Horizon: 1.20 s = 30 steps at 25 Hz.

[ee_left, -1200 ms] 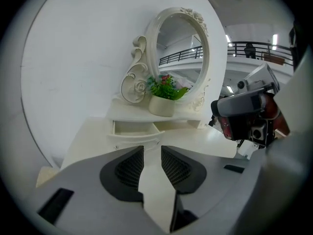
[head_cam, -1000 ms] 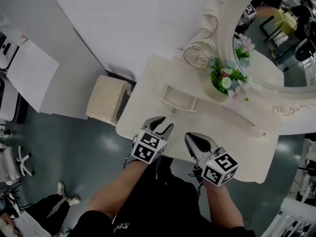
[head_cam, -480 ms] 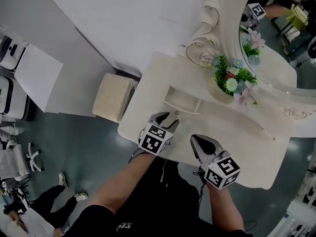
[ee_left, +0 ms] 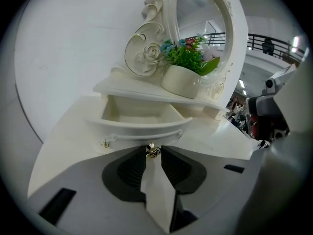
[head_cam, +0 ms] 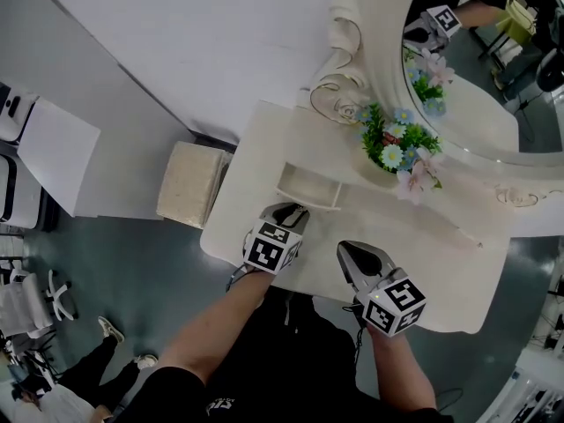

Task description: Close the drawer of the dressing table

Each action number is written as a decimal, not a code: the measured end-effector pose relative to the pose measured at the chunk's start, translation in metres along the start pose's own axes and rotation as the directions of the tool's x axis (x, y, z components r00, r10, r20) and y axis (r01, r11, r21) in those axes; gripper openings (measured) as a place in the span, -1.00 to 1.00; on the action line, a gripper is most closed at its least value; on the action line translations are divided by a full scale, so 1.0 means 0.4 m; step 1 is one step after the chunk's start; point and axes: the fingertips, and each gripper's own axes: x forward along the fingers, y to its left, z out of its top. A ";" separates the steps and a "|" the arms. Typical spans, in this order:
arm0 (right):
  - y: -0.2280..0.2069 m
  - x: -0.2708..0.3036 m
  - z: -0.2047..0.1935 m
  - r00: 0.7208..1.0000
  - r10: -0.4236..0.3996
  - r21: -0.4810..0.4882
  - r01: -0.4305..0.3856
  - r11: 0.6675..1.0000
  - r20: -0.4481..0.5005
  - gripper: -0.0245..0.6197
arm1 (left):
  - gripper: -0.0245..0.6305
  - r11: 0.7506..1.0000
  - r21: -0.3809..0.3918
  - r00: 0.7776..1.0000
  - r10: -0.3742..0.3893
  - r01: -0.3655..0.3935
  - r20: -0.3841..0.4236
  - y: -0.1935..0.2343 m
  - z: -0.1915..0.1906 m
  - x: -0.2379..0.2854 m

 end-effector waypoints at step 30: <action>-0.030 -0.008 0.030 1.000 -0.017 0.028 0.017 0.999 0.014 -0.89 | -0.64 0.999 -0.007 0.999 -0.041 0.041 0.004 0.032 0.095 0.018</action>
